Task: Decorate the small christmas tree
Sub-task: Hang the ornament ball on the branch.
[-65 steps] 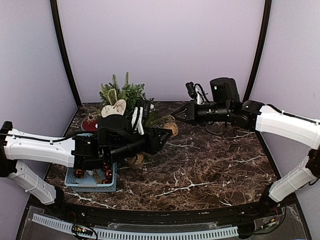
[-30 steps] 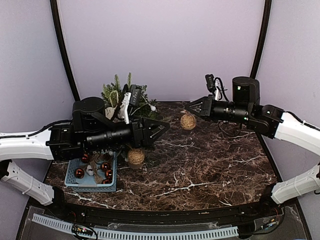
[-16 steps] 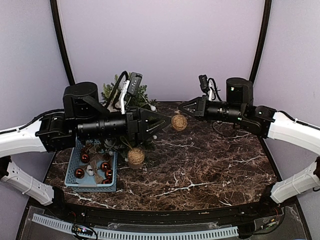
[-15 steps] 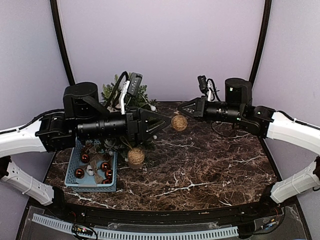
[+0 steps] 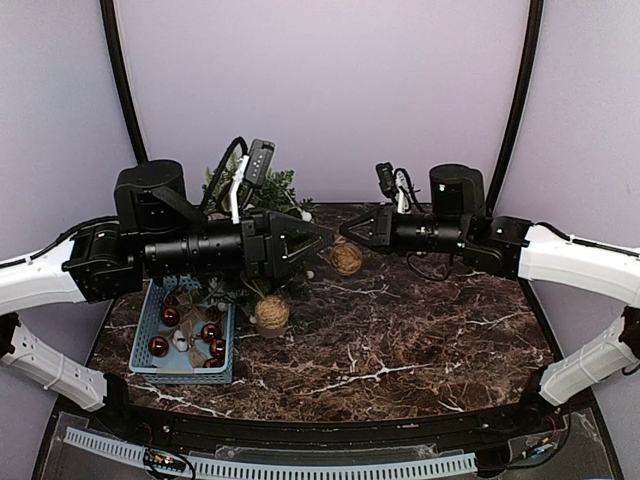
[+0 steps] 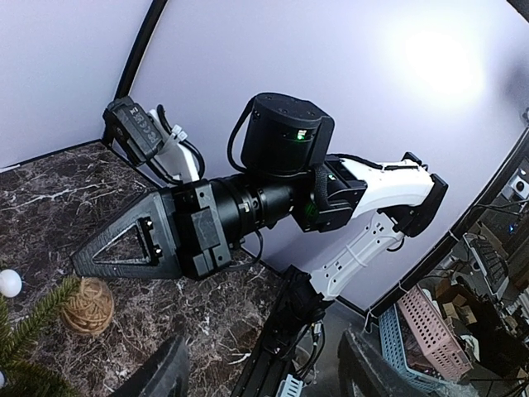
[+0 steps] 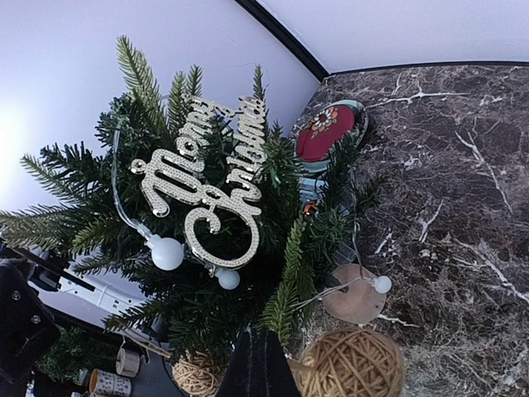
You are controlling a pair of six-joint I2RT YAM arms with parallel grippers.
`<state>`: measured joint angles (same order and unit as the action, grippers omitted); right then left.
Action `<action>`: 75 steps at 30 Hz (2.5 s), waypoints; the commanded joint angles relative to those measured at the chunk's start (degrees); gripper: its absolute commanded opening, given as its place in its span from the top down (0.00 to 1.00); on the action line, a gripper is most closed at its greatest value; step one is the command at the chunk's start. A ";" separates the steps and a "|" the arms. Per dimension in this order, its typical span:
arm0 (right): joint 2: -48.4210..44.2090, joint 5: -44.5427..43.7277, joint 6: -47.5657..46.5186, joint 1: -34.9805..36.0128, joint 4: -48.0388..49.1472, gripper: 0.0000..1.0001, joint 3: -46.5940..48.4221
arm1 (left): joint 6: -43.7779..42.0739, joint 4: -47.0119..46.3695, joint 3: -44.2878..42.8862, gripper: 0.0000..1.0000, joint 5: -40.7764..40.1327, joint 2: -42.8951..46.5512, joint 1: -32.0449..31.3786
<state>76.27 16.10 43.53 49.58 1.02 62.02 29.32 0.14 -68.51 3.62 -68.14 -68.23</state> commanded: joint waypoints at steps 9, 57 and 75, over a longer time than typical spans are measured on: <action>0.66 -1.59 -0.77 1.26 5.16 1.00 0.97 | 0.44 -2.17 1.29 0.37 0.00 2.21 0.46; -5.68 -10.00 -2.80 1.31 2.93 0.44 -2.64 | 0.40 -2.83 1.66 0.35 0.18 3.18 0.55; -12.14 -20.54 -6.52 0.15 -6.44 0.39 -1.65 | -8.18 13.91 -16.14 0.33 -2.65 0.02 0.64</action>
<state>66.76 -0.23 39.33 50.43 -2.52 59.20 26.52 6.66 -76.25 2.81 -67.44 -67.99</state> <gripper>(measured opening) 0.604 0.662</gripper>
